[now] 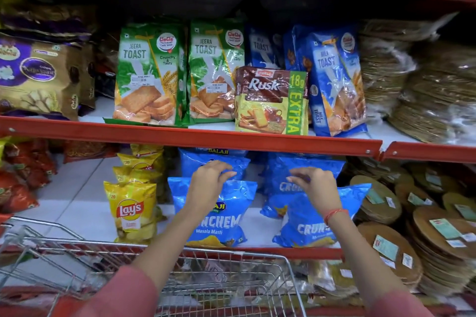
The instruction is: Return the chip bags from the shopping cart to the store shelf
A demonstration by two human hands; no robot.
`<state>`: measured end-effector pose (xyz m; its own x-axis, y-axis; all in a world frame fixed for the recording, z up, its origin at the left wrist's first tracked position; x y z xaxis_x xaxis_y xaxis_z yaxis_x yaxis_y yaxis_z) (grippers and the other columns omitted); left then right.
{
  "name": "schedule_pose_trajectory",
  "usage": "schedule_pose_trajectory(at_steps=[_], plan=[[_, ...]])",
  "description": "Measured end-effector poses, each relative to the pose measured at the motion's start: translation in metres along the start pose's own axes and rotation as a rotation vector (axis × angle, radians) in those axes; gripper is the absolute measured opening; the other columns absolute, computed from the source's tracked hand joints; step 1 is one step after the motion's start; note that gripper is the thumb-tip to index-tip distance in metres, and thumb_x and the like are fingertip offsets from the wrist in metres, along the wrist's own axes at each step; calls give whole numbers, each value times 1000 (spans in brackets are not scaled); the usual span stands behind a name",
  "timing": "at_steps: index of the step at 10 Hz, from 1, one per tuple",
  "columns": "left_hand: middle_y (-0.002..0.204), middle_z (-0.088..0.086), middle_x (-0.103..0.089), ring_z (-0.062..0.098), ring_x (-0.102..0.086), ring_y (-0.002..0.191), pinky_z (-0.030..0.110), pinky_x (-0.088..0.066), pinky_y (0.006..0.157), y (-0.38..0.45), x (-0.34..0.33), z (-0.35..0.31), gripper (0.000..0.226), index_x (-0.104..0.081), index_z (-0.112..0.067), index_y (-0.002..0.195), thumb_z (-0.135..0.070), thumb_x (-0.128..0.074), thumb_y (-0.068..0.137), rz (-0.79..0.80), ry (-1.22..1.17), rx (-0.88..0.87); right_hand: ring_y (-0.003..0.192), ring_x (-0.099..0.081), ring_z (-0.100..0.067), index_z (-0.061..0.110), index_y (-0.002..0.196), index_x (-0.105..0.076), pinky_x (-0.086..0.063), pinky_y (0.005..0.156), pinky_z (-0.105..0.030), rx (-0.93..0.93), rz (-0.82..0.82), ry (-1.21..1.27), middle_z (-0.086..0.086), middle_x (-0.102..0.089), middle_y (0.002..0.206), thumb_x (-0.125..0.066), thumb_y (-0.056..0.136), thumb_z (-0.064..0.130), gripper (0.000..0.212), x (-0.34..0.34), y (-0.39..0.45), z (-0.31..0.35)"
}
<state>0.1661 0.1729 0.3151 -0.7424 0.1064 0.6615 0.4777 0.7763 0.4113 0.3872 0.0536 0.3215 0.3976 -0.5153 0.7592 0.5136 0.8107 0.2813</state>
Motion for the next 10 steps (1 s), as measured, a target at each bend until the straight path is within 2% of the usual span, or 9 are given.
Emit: schedule_pose_trajectory(at_steps=[1, 2, 3, 4, 5, 7, 8, 9, 10], plan=[[93, 10, -73, 27, -64, 85, 36, -46, 77, 6, -38, -33, 21, -69, -9, 91, -28, -58, 87, 106, -37, -26, 89, -68, -30, 12, 97, -73, -54, 76, -38, -83, -54, -105, -13, -76, 97, -71, 82, 22, 19, 28, 3, -43], [93, 12, -72, 31, -63, 86, 42, -49, 76, 8, -74, -61, 25, -68, -9, 89, -32, -57, 87, 196, -31, -34, 87, -67, -35, 12, 96, -73, -53, 70, -38, -167, -61, -189, -17, -75, 97, -67, 84, 24, 18, 49, 7, -84], [94, 14, -72, 31, -63, 90, 42, -50, 78, 7, -105, -77, 32, -66, -8, 91, -38, -61, 83, 313, -15, -22, 93, -65, -35, 15, 99, -72, -52, 75, -39, -223, 3, -228, -17, -73, 102, -66, 85, 28, 20, 59, 9, -116], [93, 16, -73, 31, -64, 89, 43, -52, 79, 5, -126, -81, 33, -67, -8, 96, -37, -66, 79, 419, 43, -6, 101, -62, -33, 15, 108, -69, -49, 83, -38, -192, 187, -262, -18, -68, 110, -65, 85, 30, 27, 58, 7, -130], [89, 16, -73, 31, -65, 85, 42, -54, 79, 5, -134, -80, 20, -69, -11, 93, -28, -61, 85, 394, 90, 24, 106, -60, -31, 16, 107, -69, -51, 86, -39, -128, 200, -258, -14, -68, 114, -70, 82, 23, 25, 59, 7, -130], [93, 16, -72, 34, -63, 88, 38, -47, 75, 16, -119, -62, 18, -68, -10, 94, -22, -54, 90, 324, 150, 49, 86, -65, -30, 24, 90, -74, -52, 74, -37, -96, 137, -276, -13, -70, 103, -69, 82, 23, 9, 48, 14, -119], [91, 16, -73, 31, -65, 85, 37, -49, 73, 15, -114, -58, 18, -68, -8, 92, -20, -55, 90, 343, 158, 57, 95, -62, -29, 19, 90, -75, -55, 78, -40, -81, 114, -283, -15, -73, 95, -69, 83, 20, 10, 42, 14, -112], [96, 16, -72, 32, -65, 91, 38, -52, 78, 14, -114, -59, 20, -67, -9, 99, -22, -56, 89, 374, 162, 43, 91, -64, -29, 19, 90, -74, -56, 74, -39, -72, 103, -297, -14, -74, 91, -67, 84, 19, 9, 40, 11, -106], [101, 15, -71, 32, -63, 97, 43, -52, 85, 15, -102, -58, 28, -65, -9, 101, -31, -60, 85, 344, 121, 15, 89, -67, -30, 22, 101, -70, -55, 75, -38, -124, 84, -304, -12, -74, 95, -65, 85, 25, 17, 53, 11, -100]])
Point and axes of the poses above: each hand's wrist, its own y-axis towards the middle knuckle, its own x-axis out of the back of the hand, z = x × y, the point moved 5 cm from there along y, towards the middle knuckle
